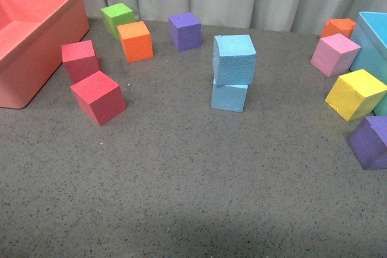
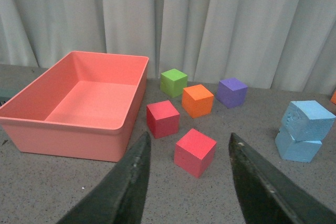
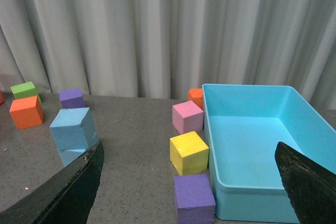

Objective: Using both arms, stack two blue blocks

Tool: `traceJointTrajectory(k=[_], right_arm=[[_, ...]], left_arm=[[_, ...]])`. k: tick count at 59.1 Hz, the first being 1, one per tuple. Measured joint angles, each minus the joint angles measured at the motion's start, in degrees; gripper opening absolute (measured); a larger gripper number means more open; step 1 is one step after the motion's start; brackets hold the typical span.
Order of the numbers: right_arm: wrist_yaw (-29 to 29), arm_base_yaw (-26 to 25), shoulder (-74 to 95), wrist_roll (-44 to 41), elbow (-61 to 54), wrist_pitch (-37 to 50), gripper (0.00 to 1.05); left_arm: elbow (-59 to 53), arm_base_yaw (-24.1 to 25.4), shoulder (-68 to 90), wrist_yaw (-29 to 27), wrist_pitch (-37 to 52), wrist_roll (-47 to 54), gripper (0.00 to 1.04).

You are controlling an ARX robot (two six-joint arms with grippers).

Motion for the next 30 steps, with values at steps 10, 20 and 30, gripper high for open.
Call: traceJointTrajectory(k=[10,20,30], right_arm=[[0.0,0.0,0.0,0.0,0.0,0.0,0.95],[0.0,0.0,0.0,0.0,0.0,0.0,0.95],[0.0,0.0,0.0,0.0,0.0,0.0,0.95]], left_arm=[[0.0,0.0,0.0,0.0,0.0,0.0,0.85],[0.0,0.0,0.0,0.0,0.0,0.2,0.98],[0.0,0.0,0.0,0.0,0.0,0.2,0.98]])
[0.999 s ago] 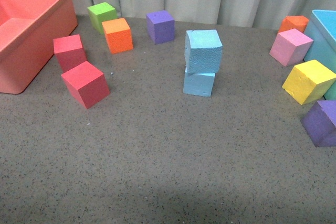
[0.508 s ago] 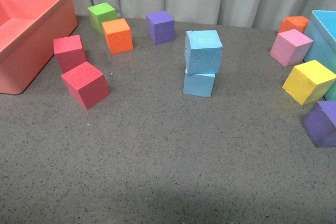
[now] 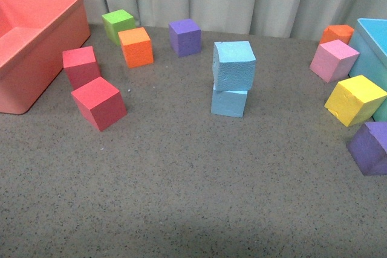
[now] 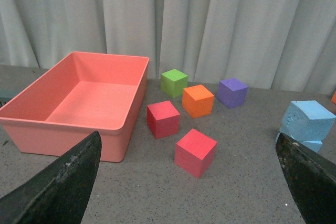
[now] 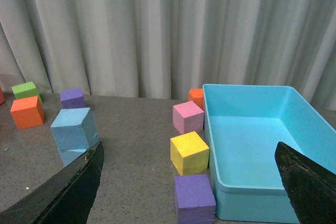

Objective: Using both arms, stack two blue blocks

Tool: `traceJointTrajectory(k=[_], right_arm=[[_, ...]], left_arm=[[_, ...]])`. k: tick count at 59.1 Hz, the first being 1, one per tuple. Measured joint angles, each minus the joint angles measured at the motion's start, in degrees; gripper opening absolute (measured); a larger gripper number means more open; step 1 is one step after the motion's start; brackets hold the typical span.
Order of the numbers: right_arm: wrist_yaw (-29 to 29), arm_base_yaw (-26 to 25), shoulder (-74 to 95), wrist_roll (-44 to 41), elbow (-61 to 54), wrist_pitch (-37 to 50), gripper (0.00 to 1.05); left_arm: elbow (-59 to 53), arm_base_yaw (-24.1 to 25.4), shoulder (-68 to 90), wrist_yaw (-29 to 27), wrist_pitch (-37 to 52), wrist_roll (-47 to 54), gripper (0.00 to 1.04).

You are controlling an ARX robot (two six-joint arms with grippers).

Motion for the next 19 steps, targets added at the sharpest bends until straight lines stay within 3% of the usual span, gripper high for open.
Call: traceJointTrajectory(k=[19], right_arm=[[0.0,0.0,0.0,0.0,0.0,0.0,0.95]], left_arm=[[0.0,0.0,0.0,0.0,0.0,0.0,0.98]])
